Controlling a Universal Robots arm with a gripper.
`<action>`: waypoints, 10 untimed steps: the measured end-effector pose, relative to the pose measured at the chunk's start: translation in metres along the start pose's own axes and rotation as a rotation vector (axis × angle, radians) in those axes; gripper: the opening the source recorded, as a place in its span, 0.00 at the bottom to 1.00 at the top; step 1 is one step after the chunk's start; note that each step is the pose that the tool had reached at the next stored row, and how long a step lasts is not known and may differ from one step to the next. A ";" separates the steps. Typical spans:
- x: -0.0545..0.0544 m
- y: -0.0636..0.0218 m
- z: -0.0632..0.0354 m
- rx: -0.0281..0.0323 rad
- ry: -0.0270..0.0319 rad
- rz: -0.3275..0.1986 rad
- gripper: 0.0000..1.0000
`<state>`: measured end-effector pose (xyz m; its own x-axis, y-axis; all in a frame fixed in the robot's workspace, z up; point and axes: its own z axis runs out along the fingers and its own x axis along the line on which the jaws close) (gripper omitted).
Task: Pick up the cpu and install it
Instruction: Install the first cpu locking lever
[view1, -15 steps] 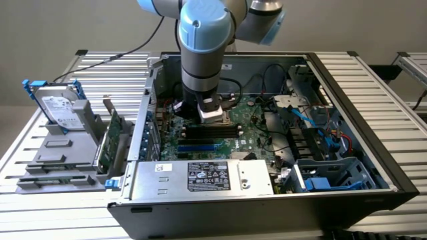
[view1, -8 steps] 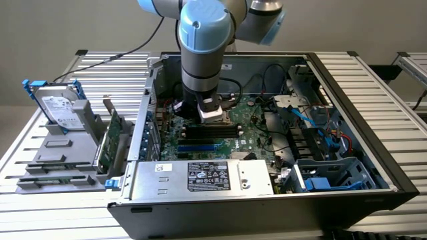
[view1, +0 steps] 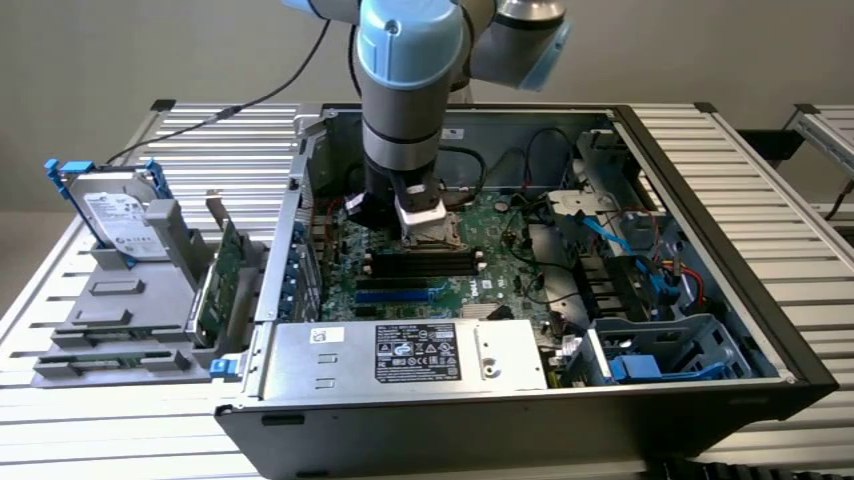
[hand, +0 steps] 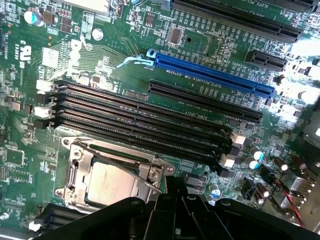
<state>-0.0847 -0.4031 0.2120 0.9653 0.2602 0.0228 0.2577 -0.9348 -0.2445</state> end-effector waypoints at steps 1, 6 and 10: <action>0.000 -0.0009 -0.0033 0.0001 0.0000 0.000 0.11; 0.000 -0.0054 -0.0208 0.0000 -0.0001 0.000 0.11; 0.001 -0.0090 -0.0355 0.0007 -0.0018 0.000 0.11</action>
<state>-0.0841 -0.4029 0.2487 0.9653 0.2602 0.0209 0.2572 -0.9347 -0.2451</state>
